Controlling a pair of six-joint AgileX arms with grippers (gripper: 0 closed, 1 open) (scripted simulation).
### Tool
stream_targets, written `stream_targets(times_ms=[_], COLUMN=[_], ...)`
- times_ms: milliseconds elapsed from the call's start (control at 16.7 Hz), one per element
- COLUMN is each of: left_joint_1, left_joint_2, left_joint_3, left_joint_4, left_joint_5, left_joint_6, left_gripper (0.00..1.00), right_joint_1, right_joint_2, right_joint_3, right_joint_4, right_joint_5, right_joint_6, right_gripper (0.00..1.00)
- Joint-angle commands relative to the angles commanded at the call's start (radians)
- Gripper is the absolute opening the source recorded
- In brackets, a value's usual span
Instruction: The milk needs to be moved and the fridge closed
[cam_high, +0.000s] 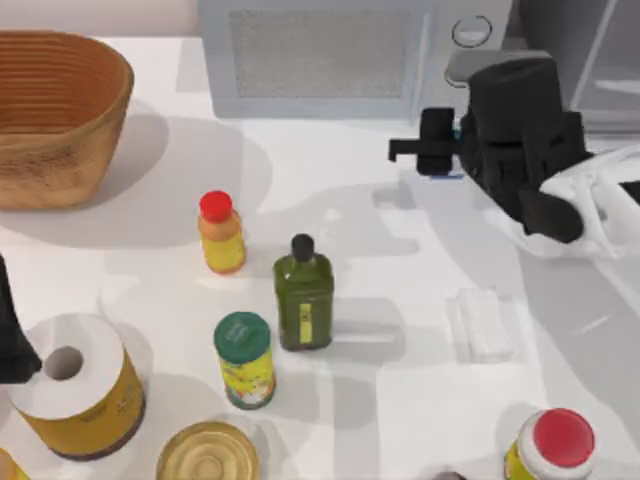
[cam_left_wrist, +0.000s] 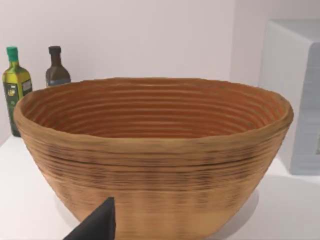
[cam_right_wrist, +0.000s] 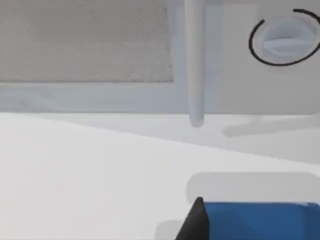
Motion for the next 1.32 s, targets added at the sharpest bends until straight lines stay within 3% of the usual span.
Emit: stream_targets(times_ms=[360, 600, 1080, 1320], left_joint_1=[0.000, 0.000, 0.000, 0.000], left_joint_2=[0.000, 0.000, 0.000, 0.000], left_joint_3=[0.000, 0.000, 0.000, 0.000], left_joint_4=[0.000, 0.000, 0.000, 0.000], left_joint_5=[0.000, 0.000, 0.000, 0.000], left_joint_6=[0.000, 0.000, 0.000, 0.000], left_gripper=[1.00, 1.00, 1.00, 1.00], right_joint_1=[-0.281, -0.426, -0.465, -0.483], right_joint_2=[-0.224, -0.355, -0.390, -0.311], right_joint_3=[-0.389, -0.588, -0.636, -0.529], right_joint_4=[0.522, 0.742, 0.792, 0.693], right_joint_5=[-0.173, -0.262, -0.286, -0.301], right_joint_6=[-0.173, -0.262, -0.286, -0.296], right_gripper=[0.00, 0.00, 0.00, 0.00])
